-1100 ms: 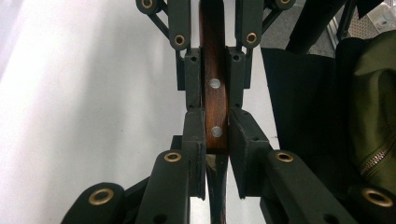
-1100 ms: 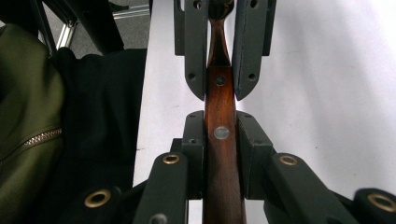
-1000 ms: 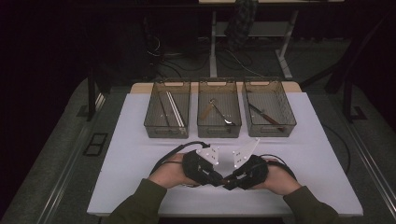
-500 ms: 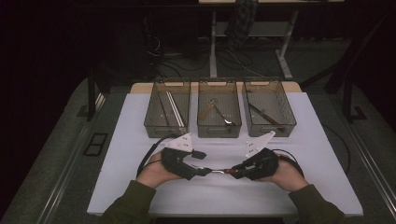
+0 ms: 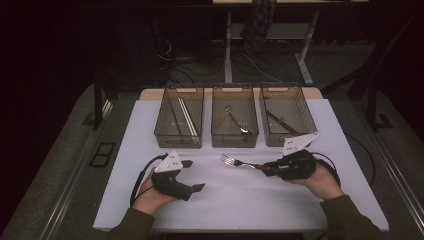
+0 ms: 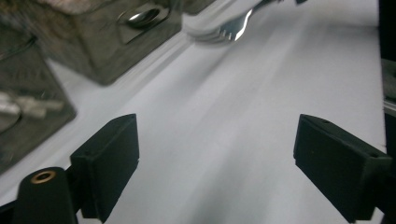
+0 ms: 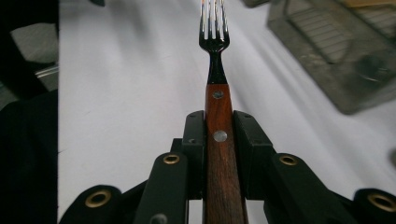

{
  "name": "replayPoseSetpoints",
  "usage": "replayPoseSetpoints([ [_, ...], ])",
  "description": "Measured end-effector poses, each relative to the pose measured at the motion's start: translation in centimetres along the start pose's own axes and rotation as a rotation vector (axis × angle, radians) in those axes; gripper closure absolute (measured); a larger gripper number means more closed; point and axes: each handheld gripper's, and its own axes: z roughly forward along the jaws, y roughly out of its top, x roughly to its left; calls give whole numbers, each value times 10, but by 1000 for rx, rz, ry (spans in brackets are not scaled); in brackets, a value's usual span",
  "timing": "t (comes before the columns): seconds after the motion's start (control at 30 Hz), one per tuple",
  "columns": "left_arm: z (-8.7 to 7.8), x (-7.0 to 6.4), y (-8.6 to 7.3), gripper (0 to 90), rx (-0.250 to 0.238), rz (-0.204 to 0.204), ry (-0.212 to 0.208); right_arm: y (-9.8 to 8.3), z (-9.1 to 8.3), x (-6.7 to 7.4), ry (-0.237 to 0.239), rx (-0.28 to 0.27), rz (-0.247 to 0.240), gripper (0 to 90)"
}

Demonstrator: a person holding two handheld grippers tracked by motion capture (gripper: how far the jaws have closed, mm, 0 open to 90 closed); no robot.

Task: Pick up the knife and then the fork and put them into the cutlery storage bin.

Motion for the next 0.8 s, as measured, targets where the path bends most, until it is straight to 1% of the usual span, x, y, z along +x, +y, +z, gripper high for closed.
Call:
replayPoseSetpoints([
  [0.13,-1,2,-10,46,21,-31,26,-1,-10,-7,-34,-25,24,755],
  [0.27,0,4,-14,0,20,-50,35,-2,-21,-14,-76,-56,47,755],
  [0.4,2,3,-15,0,16,-54,37,-1,-36,-23,-130,-87,72,754],
  [0.5,2,3,-15,0,19,-56,36,0,-46,-32,-173,-108,108,755],
  [0.63,3,4,-16,0,21,-61,31,0,-58,-48,-233,-147,158,755],
  [0.8,4,3,-16,0,26,-56,26,4,-68,-67,-321,-152,218,754],
])
